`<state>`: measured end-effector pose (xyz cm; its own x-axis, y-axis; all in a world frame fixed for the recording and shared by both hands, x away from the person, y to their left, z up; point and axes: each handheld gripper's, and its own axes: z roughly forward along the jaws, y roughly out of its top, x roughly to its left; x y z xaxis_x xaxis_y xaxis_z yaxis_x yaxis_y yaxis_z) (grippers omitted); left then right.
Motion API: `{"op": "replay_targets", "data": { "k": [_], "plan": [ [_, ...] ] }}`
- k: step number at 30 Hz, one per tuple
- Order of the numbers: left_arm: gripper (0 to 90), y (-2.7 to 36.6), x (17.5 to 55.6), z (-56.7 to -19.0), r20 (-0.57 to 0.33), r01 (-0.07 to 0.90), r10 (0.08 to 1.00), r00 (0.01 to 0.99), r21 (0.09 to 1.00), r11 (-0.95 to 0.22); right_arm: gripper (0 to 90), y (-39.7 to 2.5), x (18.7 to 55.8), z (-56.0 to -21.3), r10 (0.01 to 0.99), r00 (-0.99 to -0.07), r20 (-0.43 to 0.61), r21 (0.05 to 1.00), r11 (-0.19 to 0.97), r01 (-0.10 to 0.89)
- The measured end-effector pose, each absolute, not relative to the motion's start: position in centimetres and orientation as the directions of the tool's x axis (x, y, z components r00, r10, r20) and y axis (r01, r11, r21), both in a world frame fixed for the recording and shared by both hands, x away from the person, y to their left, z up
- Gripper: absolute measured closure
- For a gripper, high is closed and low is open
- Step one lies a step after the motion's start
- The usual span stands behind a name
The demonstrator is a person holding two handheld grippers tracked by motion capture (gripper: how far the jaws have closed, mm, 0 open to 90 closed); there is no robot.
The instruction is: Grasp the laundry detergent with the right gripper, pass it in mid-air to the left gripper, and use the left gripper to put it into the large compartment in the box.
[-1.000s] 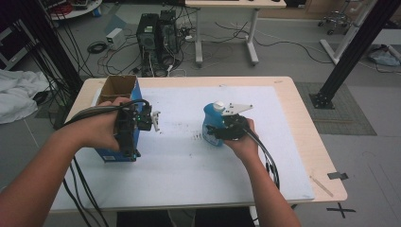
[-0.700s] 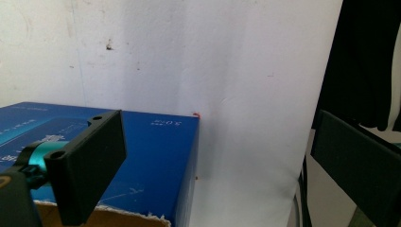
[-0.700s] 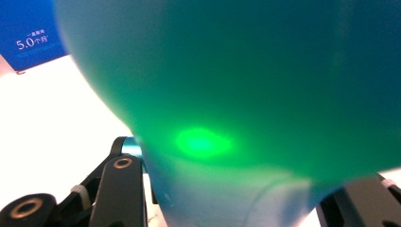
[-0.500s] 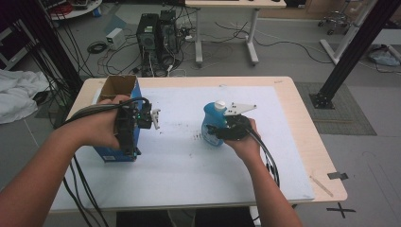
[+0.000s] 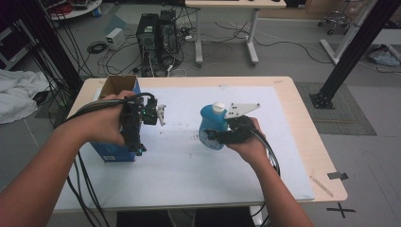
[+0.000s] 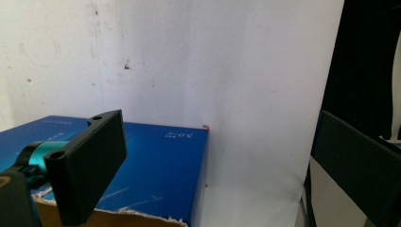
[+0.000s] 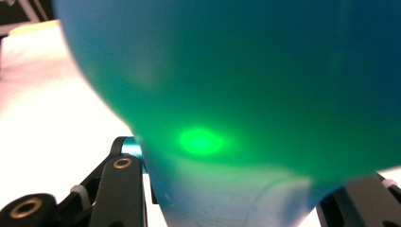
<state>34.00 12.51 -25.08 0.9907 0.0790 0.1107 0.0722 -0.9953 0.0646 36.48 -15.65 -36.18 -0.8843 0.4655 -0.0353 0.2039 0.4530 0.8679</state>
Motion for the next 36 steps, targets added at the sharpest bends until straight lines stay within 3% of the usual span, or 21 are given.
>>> {"op": "replay_targets", "data": {
  "k": [26,36],
  "plan": [
    [4.2,8.4,31.7,-23.9,0.095,-0.046,-0.035,0.995,0.116,-0.992,47.5,-9.2,32.0,-36.9,0.117,-0.993,-0.007,0.844,0.534,0.057],
    [4.2,7.2,31.3,-24.7,0.082,-0.067,-0.058,0.995,0.104,-0.992,47.6,-7.3,31.7,-37.4,0.063,-0.998,0.002,0.844,0.535,0.035]
  ]
}}
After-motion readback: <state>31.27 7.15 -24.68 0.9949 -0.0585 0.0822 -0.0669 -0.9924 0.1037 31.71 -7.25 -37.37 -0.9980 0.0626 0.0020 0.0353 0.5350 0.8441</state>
